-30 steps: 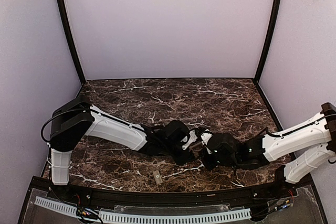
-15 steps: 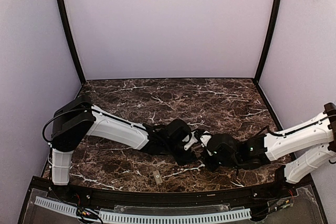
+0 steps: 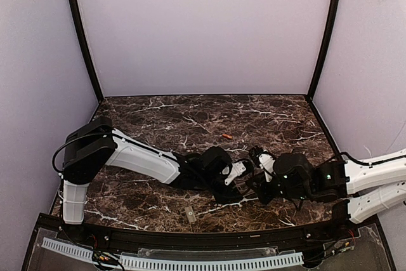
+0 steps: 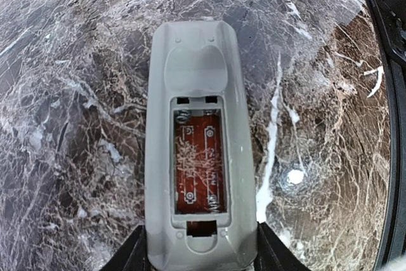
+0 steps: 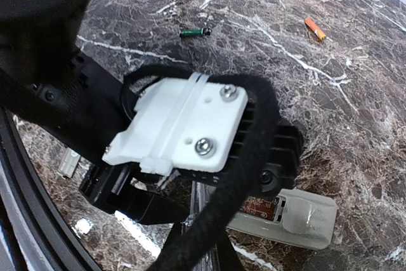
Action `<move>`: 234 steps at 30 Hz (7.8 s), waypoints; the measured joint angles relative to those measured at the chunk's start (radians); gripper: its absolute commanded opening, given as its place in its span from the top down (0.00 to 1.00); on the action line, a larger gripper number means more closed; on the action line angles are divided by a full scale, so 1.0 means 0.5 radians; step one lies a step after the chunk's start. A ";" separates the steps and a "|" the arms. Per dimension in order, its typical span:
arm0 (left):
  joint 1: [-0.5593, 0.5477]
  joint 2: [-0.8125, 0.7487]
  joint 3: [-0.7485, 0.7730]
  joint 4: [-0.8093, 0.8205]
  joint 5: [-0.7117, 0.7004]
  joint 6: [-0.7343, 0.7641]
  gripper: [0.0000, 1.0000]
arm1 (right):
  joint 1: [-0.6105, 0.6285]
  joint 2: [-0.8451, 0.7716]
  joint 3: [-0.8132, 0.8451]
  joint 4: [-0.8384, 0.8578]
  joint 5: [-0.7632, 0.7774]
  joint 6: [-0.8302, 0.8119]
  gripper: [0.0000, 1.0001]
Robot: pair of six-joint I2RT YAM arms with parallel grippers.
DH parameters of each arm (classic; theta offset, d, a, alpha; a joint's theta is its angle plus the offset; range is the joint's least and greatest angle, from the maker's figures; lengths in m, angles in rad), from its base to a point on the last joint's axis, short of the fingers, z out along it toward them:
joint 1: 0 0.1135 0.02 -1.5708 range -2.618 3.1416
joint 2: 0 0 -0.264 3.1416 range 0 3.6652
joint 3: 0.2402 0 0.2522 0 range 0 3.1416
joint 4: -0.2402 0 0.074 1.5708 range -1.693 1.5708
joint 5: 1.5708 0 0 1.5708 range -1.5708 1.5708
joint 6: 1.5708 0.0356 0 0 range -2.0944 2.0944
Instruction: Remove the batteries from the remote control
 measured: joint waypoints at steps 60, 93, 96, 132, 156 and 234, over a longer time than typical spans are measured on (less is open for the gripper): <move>0.459 -1.453 -1.063 -0.372 -0.989 -0.318 1.00 | -0.842 0.330 0.655 -0.214 -0.119 -0.128 1.00; 0.728 -1.303 -1.530 -0.176 -1.241 -1.172 0.99 | -0.847 0.389 0.682 -0.166 -0.224 -0.119 1.00; 0.728 -1.243 -1.485 -0.182 -1.257 -1.189 0.98 | -0.847 0.389 0.682 -0.161 -0.224 -0.117 1.00; 0.730 -1.588 -1.101 -0.367 -0.752 -0.269 0.16 | -0.850 0.508 0.830 -0.113 -0.842 -0.269 1.00; 0.401 -1.115 -0.501 -0.165 0.295 0.668 0.65 | -0.732 0.725 1.067 -0.299 -1.823 -0.336 1.00; 0.574 -0.597 -0.580 -0.562 -0.807 -0.769 0.81 | -0.885 0.597 1.075 -0.423 -0.743 -0.185 0.01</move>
